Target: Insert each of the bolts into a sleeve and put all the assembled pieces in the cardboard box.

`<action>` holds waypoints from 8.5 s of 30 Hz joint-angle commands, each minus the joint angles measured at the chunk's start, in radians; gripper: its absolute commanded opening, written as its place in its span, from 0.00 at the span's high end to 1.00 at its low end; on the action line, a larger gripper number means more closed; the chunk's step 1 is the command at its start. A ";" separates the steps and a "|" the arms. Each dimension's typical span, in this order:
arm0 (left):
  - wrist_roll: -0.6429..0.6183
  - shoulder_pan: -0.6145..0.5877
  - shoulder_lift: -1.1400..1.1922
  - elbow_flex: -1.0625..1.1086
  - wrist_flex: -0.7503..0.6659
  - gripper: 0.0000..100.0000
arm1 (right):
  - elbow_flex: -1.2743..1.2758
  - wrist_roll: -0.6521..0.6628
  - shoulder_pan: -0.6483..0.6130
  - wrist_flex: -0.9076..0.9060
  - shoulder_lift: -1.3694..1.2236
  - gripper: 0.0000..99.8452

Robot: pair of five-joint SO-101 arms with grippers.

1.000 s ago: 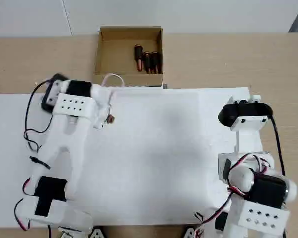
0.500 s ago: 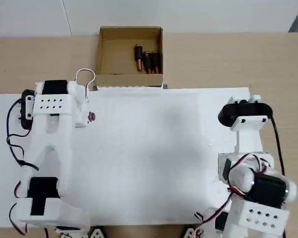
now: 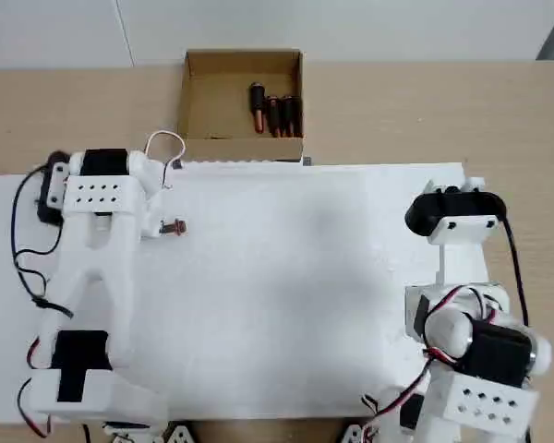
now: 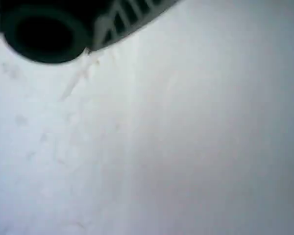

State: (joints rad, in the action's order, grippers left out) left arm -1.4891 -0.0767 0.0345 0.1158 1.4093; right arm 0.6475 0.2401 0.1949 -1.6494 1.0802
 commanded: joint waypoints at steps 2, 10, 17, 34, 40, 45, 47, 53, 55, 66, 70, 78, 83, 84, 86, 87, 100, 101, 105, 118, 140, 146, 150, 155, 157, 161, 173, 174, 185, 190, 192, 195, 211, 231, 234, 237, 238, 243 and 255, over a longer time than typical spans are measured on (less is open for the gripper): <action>0.292 0.002 -0.071 -0.035 0.003 0.78 | -0.005 -0.006 0.010 0.019 0.008 1.00; 0.852 0.000 -0.060 -0.036 0.018 0.79 | -0.005 -0.002 0.010 0.019 0.008 1.00; 1.244 0.005 -0.058 -0.031 0.026 0.79 | -0.005 0.000 0.005 0.019 0.008 1.00; 2.294 -0.066 0.054 -0.008 -0.026 0.79 | -0.003 0.000 0.005 0.019 0.008 1.00; 2.420 -0.064 0.161 -0.010 -0.083 0.79 | -0.003 -0.002 0.005 0.019 0.008 1.00; 2.427 -0.064 0.193 -0.010 -0.158 0.79 | -0.003 -0.005 0.005 0.019 0.008 1.00; 2.427 -0.064 0.196 -0.010 -0.169 0.79 | -0.003 -0.005 0.005 0.019 0.008 1.00; 2.427 -0.043 0.196 -0.005 -0.175 0.82 | -0.003 -0.005 0.005 0.019 0.008 1.00; 2.427 -0.023 0.203 -0.004 -0.178 0.85 | -0.003 -0.005 0.005 0.019 0.008 1.00; 2.427 0.002 0.341 -0.010 -0.241 0.87 | -0.009 0.000 0.005 0.016 0.008 1.00; 2.426 0.005 0.344 -0.010 -0.241 0.98 | -0.009 0.000 0.005 0.016 0.008 1.00; 2.426 0.066 0.210 -0.042 -0.091 1.00 | -0.048 -0.002 0.005 0.004 0.010 1.00; 2.358 0.161 0.071 -0.045 0.014 1.00 | -0.138 0.000 0.004 -0.030 0.010 1.00; 2.320 0.173 0.040 -0.047 0.017 1.00 | -0.150 0.000 0.004 -0.039 0.010 1.00; 2.249 0.184 -0.032 -0.048 0.023 1.00 | -0.169 0.000 0.004 -0.053 0.010 1.00; 2.232 0.187 -0.077 -0.048 0.023 1.00 | -0.173 0.002 0.004 -0.056 0.010 1.00; 1.949 0.311 -0.460 -0.038 0.107 1.00 | -0.120 0.072 0.010 -0.054 0.263 1.00; 1.906 0.331 -0.485 -0.024 0.104 1.00 | -0.106 0.089 0.010 -0.042 0.294 1.00; 1.718 0.408 -0.620 0.062 0.094 1.00 | -0.028 0.100 0.005 0.010 0.418 1.00; 1.415 0.313 -1.145 0.682 -0.497 1.00 | 0.434 -0.104 -0.067 0.348 0.725 1.00; 0.984 0.318 -1.548 1.184 -0.890 1.00 | 0.799 -0.282 -0.769 0.805 0.720 1.00; 0.868 0.402 -1.688 1.239 -0.899 1.00 | 0.852 -0.209 -0.854 0.854 0.720 1.00; 0.868 0.468 -1.751 1.271 -0.895 1.00 | 0.876 -0.140 -0.881 0.901 0.720 1.00; 0.867 0.508 -1.777 1.303 -0.895 1.00 | 0.876 -0.071 -0.905 0.944 0.720 1.00; 0.867 0.519 -1.777 1.305 -0.895 1.00 | 0.875 -0.054 -0.905 0.944 0.720 1.00; 0.867 0.532 -1.774 1.310 -0.895 1.00 | 0.876 -0.049 -0.905 0.944 0.720 1.00; 0.856 0.532 -1.777 1.380 -0.898 1.00 | 0.867 -0.048 -0.905 0.944 0.722 1.00; 0.842 0.532 -1.777 1.380 -0.898 1.00 | 0.867 -0.048 -0.905 0.944 0.722 1.00; 0.829 0.597 -1.778 1.402 -0.790 1.00 | 0.841 -0.048 -0.900 0.944 0.722 1.00; 0.829 0.647 -1.778 1.402 -0.727 1.00 | 0.841 -0.048 -0.900 0.944 0.722 1.00; 0.835 0.647 -1.778 1.402 -0.710 1.00 | 0.841 -0.048 -0.900 0.944 0.722 1.00; 0.899 0.646 -1.778 1.402 -0.681 1.00 | 0.841 -0.048 -0.900 0.944 0.722 1.00; 1.005 0.531 -1.774 1.251 -0.555 0.81 | 0.841 -0.048 -0.900 0.944 0.722 1.00; 1.008 0.351 -1.778 1.171 -0.549 0.98 | 0.815 -0.048 -0.897 0.941 0.722 1.00; 1.056 0.302 -1.778 1.199 -0.545 0.99 | 0.815 -0.052 -0.891 0.938 0.722 1.00; 1.151 0.247 -1.778 1.264 -0.546 0.99 | 0.833 -0.055 -0.843 0.937 0.720 1.00; 1.171 0.221 -1.778 1.290 -0.549 0.99 | 0.847 -0.055 -0.816 0.943 0.720 1.00; 1.252 0.141 -1.778 1.406 -0.551 0.99 | 0.852 -0.144 -0.684 0.944 0.713 1.00; 1.316 0.129 -1.778 1.521 -0.551 0.99 | 0.641 -0.330 -0.545 0.938 0.559 1.00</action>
State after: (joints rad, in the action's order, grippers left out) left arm -0.1803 0.0522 -1.7346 1.6272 0.8861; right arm 1.4346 -0.0713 -0.3621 -0.7288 1.7185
